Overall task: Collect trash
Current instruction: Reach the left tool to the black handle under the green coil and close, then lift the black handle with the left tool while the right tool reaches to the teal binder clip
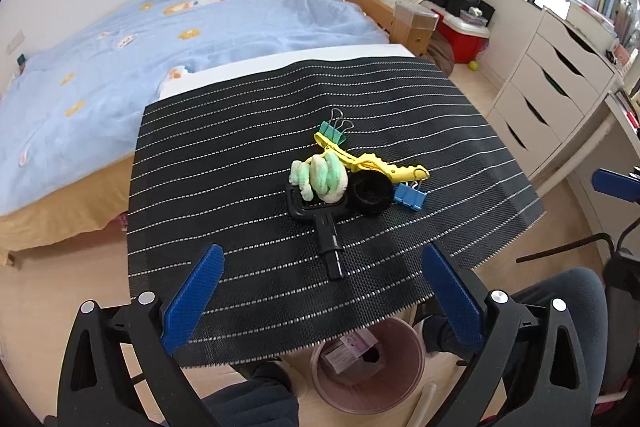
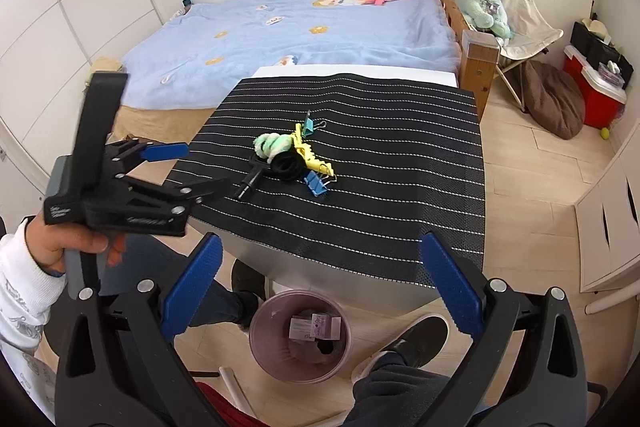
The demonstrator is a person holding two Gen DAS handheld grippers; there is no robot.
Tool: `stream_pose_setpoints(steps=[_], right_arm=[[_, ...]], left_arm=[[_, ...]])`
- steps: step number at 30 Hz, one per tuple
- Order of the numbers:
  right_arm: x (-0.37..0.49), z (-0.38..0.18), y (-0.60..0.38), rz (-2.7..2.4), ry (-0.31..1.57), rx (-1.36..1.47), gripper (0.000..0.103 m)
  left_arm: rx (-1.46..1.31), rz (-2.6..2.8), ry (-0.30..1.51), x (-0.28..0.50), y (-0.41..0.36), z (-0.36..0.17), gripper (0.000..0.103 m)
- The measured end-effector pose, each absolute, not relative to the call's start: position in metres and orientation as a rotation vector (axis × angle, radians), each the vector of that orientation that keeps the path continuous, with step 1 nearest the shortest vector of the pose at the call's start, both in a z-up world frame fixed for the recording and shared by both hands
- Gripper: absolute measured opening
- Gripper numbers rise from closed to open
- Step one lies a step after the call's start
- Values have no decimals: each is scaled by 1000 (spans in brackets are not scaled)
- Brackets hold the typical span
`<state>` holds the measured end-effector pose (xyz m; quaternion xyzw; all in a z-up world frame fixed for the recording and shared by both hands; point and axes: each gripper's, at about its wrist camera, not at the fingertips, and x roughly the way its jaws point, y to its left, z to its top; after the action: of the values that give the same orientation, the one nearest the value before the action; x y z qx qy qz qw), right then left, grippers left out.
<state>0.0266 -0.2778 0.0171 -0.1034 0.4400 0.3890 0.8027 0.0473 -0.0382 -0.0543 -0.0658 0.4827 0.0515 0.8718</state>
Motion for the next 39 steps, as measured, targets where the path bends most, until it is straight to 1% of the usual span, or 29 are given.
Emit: stream_pose_setpoints(steps=[12,15,17,19,23,28,29,33,39], right_arm=[[36,6,-285,819,965,-198,98],[37,4,-287,817,970,-192,98],[37,2,-287,817,972,-190,98],[37,1,-287,819,973,-188,98],[37,0,-285,823,978,-187,98],[36,-2,-282,832,980,-189,98],[36,-2,-281,834,980,-190,98],[35,-3,-278,838,982,-195,98],[37,-4,-276,841,987,-199,98]], left_arm=[[-122,151,1079,74,-38,-84,94],[-119,151,1100,77,-38,-90,73],[-119,152,1110,76,-37,-94,68],[-118,152,1115,75,-37,-95,59],[-121,149,1119,71,-35,-98,53],[-124,123,1110,67,-33,-97,39],[-124,115,1107,66,-33,-97,38],[-132,91,1101,66,-34,-96,19],[-130,79,1091,65,-33,-95,17]])
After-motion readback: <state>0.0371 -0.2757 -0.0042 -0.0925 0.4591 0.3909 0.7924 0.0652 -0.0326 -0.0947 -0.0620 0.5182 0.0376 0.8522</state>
